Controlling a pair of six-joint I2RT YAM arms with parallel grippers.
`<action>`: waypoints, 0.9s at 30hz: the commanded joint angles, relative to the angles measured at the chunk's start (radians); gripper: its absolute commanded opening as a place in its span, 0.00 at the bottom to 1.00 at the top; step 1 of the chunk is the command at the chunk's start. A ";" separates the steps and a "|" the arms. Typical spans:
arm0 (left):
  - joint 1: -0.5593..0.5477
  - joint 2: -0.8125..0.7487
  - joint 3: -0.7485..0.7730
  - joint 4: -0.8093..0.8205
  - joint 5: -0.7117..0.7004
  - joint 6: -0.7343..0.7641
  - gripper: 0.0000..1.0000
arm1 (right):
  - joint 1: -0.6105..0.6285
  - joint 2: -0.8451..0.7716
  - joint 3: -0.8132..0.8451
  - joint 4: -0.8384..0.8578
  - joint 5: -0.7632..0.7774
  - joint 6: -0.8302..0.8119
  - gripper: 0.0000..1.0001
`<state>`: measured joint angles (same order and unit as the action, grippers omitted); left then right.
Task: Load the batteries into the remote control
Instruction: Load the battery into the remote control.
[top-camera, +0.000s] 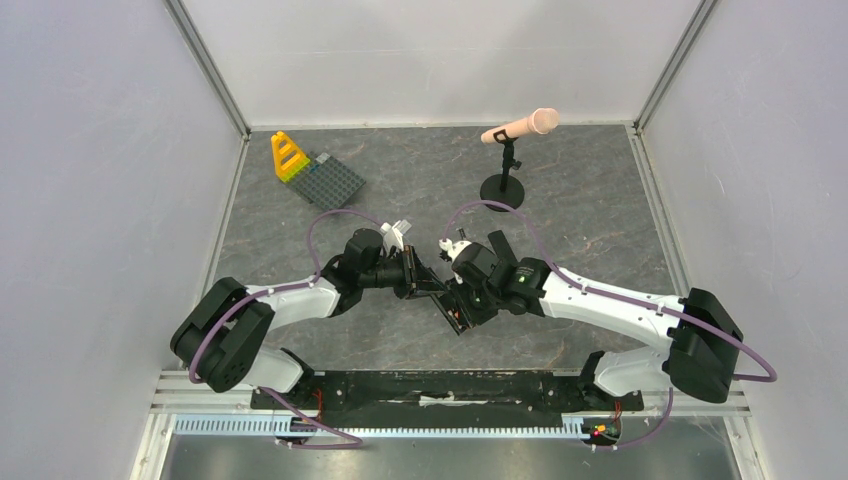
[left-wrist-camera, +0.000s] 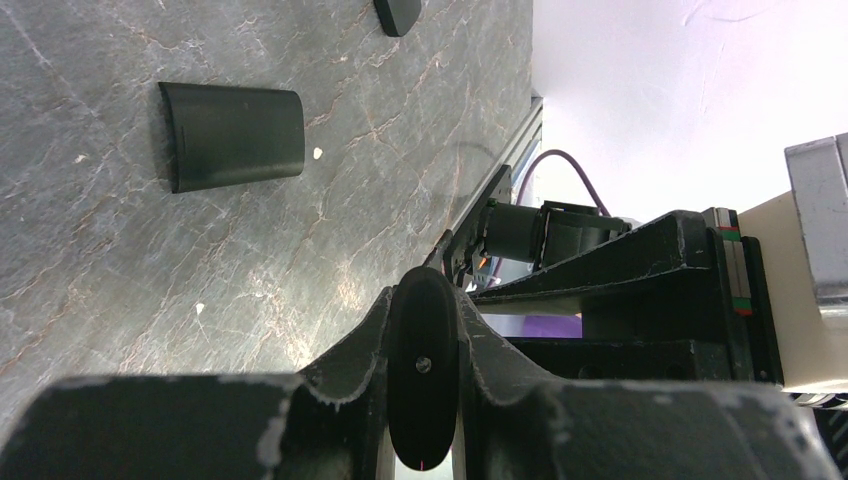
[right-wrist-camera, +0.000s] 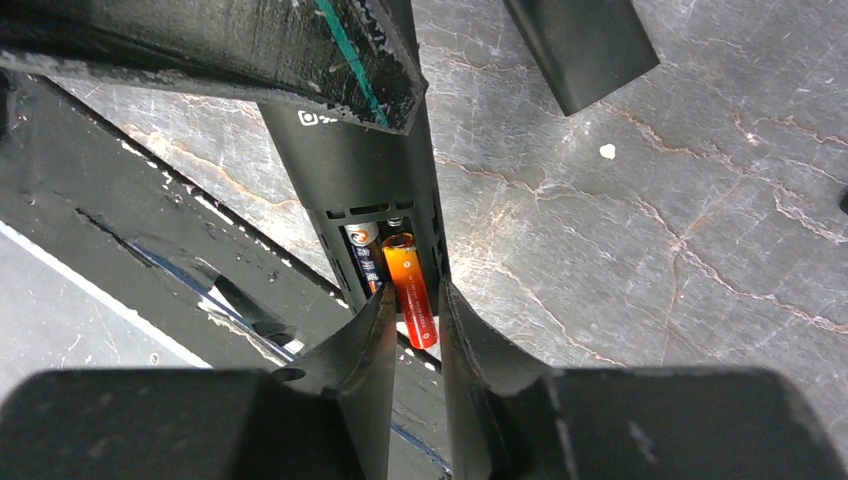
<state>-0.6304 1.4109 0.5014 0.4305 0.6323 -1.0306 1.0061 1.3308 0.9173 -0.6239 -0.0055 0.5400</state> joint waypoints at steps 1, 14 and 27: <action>-0.005 -0.007 0.001 0.063 0.031 -0.050 0.02 | 0.003 -0.014 0.050 0.002 0.047 0.017 0.27; -0.003 0.009 0.002 0.076 0.048 -0.076 0.02 | 0.003 -0.039 0.057 0.010 0.055 0.028 0.37; -0.002 0.017 -0.005 0.126 0.056 -0.124 0.02 | 0.004 -0.107 0.090 0.000 0.046 0.065 0.43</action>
<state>-0.6304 1.4193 0.4999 0.4801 0.6567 -1.1030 1.0061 1.2648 0.9569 -0.6437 0.0269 0.5755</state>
